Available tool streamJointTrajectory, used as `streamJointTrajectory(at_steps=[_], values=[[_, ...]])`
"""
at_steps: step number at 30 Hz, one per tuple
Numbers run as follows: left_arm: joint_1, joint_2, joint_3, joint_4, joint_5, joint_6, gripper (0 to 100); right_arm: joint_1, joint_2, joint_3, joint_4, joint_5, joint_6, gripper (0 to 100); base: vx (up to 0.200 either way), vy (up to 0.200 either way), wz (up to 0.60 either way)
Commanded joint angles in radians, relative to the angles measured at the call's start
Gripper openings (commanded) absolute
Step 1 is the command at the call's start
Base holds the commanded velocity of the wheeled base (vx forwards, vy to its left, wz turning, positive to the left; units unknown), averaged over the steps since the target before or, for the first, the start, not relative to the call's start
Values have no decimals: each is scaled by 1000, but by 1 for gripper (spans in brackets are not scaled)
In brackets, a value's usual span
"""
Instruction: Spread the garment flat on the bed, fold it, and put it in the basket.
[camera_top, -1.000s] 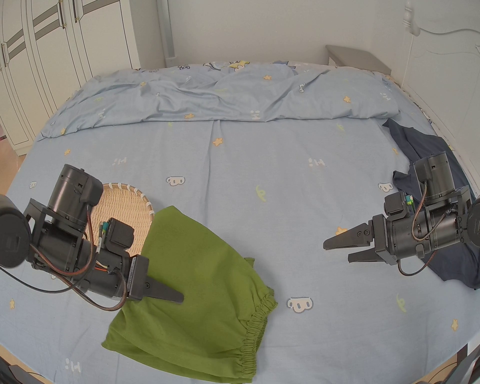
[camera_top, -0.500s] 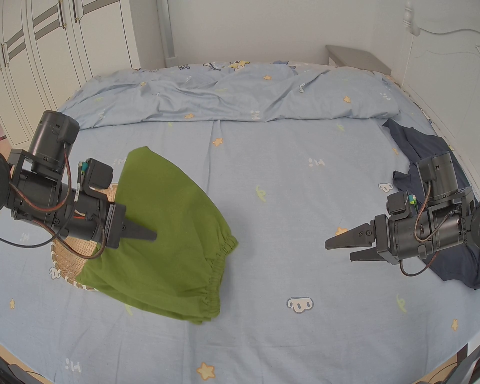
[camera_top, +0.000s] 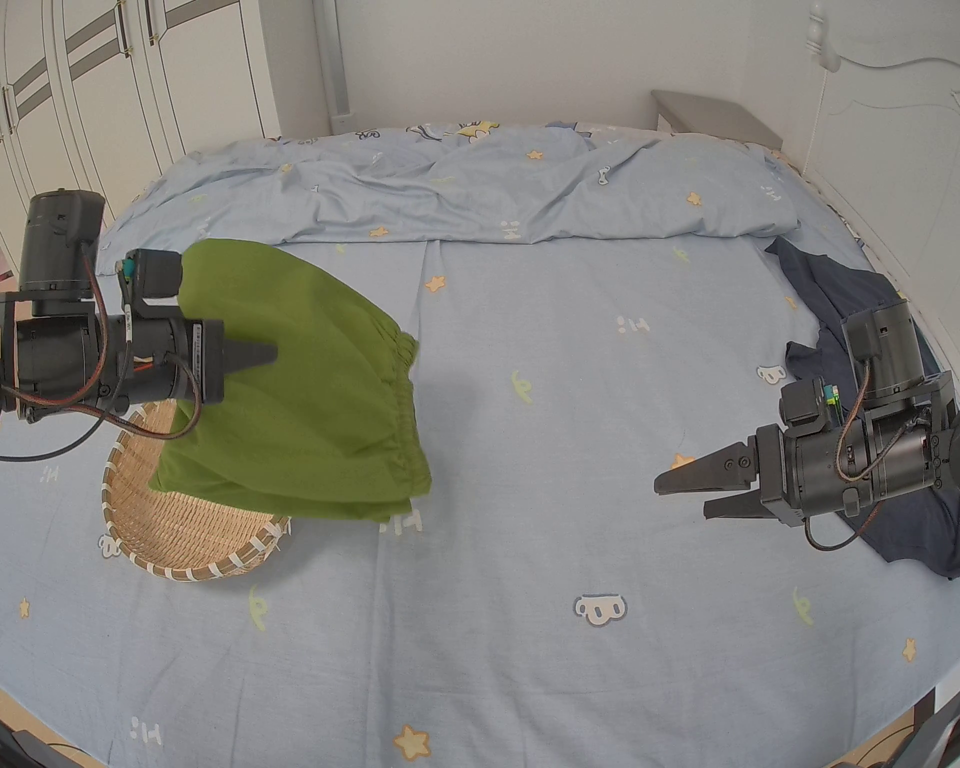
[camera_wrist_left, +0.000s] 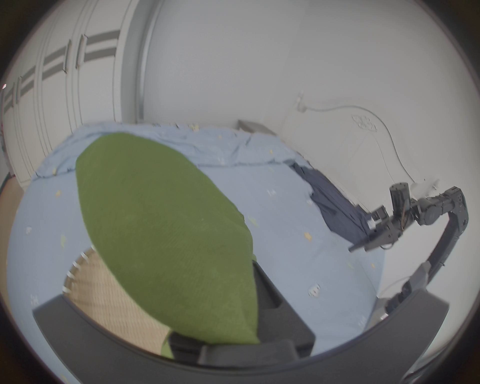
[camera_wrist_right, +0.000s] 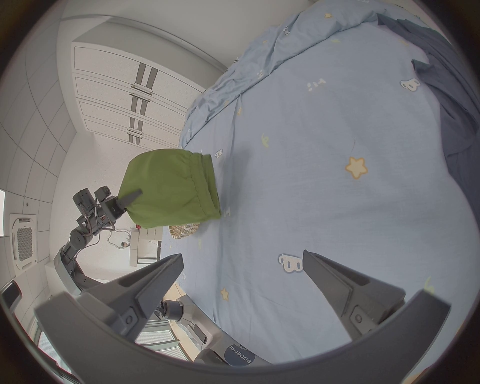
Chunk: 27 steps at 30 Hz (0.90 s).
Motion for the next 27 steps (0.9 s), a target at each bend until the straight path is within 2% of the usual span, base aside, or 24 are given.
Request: streamJointTrajectory(at_steps=[1, 5, 6, 9, 14, 27], values=[[85, -48, 87, -164, 32, -6, 0, -2, -3, 0, -1, 0, 1, 100, 0, 0, 0], [133, -43, 88, -200, 32, -6, 0, -4, -6, 0, -1, 0, 1, 100, 0, 0, 0], [173, -40, 81, -203, 32, -6, 0, -12, -17, -1, -1, 0, 1, 100, 0, 0, 0], [223, -31, 75, -203, 29, -7, 0, -15, -29, -5, 0, 0, 2, 100, 0, 0, 0], [268, 15, 87, -198, 29, -35, 0, -15, -32, -3, 0, 0, 1, 100, 0, 0, 0], [464, 294, 231, -169, 24, -254, 0, 1, -34, 2, 5, 1, 2, 100, 0, 0, 0]])
